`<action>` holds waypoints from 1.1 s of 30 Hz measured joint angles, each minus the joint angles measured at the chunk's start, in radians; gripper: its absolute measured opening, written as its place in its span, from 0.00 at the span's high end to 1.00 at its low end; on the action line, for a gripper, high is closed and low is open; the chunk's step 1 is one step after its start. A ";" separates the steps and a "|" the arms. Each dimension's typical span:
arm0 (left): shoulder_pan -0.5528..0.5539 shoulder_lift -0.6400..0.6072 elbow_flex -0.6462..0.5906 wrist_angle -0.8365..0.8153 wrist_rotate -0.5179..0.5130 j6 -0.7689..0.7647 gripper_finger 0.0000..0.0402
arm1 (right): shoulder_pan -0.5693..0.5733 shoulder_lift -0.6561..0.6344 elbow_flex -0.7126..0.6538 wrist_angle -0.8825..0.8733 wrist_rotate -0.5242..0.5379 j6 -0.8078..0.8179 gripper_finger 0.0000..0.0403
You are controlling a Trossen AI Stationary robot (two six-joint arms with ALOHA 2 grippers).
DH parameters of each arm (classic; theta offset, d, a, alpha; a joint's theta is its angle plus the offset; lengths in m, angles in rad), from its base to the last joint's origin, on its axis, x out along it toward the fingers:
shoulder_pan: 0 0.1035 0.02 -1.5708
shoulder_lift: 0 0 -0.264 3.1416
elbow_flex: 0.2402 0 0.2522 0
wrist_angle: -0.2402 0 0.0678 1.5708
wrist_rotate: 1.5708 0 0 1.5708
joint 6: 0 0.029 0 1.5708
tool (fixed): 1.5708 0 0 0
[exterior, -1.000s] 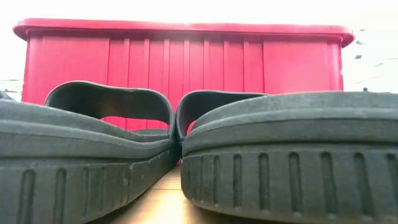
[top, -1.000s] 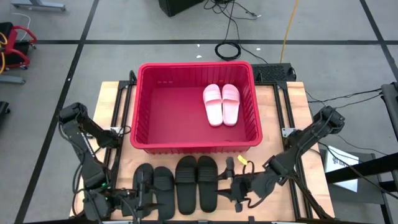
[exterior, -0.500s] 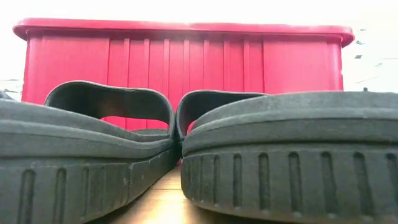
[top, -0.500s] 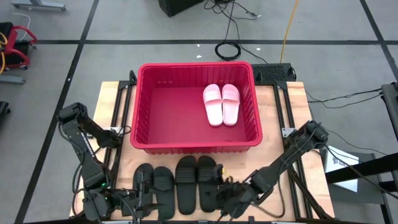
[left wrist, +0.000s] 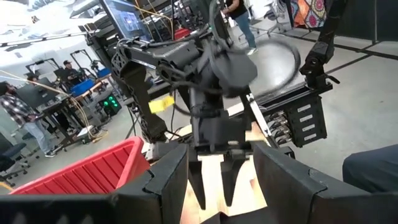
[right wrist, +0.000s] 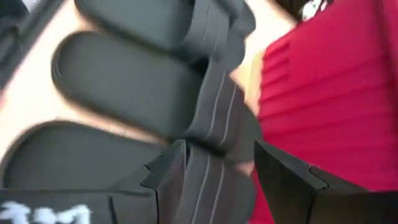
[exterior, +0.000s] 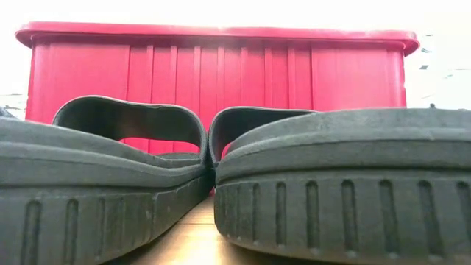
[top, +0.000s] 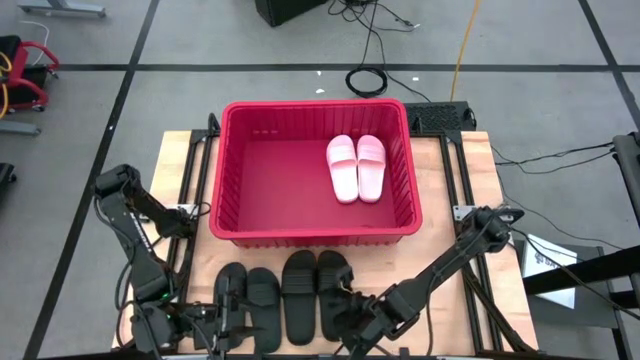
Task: Pick and place slides into bin
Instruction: Put the black slipper into the red bin
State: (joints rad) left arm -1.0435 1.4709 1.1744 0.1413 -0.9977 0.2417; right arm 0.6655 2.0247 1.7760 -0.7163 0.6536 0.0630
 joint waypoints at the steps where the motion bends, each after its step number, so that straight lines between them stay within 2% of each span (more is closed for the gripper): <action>1: 0.000 0.000 0.000 0.001 0.000 0.001 0.53 | -0.001 0.003 0.000 -0.027 -0.004 0.013 0.55; 9: 0.000 0.000 0.000 -0.001 0.000 0.012 0.53 | -0.010 0.038 -0.002 -0.053 -0.084 0.049 0.55; 23: 0.000 0.000 0.000 0.006 0.000 0.013 0.53 | -0.017 0.104 -0.004 -0.048 -0.109 -0.050 0.55; 33: 0.000 0.000 0.000 0.010 0.000 0.013 0.53 | -0.053 0.116 -0.004 -0.034 -0.081 -0.075 0.55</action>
State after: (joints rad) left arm -1.0435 1.4712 1.1744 0.1516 -0.9974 0.2546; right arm 0.6128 2.1410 1.7718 -0.7506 0.5724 -0.0124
